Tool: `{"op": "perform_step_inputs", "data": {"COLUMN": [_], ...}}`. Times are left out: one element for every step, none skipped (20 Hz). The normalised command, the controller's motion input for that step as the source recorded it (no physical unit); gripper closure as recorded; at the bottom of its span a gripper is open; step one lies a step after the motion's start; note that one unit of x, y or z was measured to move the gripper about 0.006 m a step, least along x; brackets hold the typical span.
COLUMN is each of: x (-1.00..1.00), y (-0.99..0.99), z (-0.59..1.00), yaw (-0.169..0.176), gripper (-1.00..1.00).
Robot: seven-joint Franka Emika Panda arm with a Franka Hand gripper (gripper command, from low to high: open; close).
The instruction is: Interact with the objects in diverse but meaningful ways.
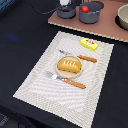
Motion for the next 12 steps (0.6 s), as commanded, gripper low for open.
{"op": "perform_step_inputs", "data": {"x": [0.0,-0.02,-0.07,-0.09,-0.15,-0.19,-0.21,-0.15,-0.07,0.0,0.11,0.17], "y": [0.26,0.25,0.26,0.29,0.29,0.27,0.22,0.17,0.13,0.0,0.0,-0.07], "z": [0.21,0.34,0.49,0.73,0.99,1.0,1.0,1.0,1.0,1.0,0.94,0.78], "yaw": [0.0,0.0,0.0,0.0,-0.006,-0.028,-0.057,-0.075,-0.093,-0.093,-0.079,-0.066], "gripper": [-1.0,-1.0,-1.0,-1.0,-1.0,-1.0,-1.0,-1.0,-1.0,-1.0,-1.0,-1.0]}}
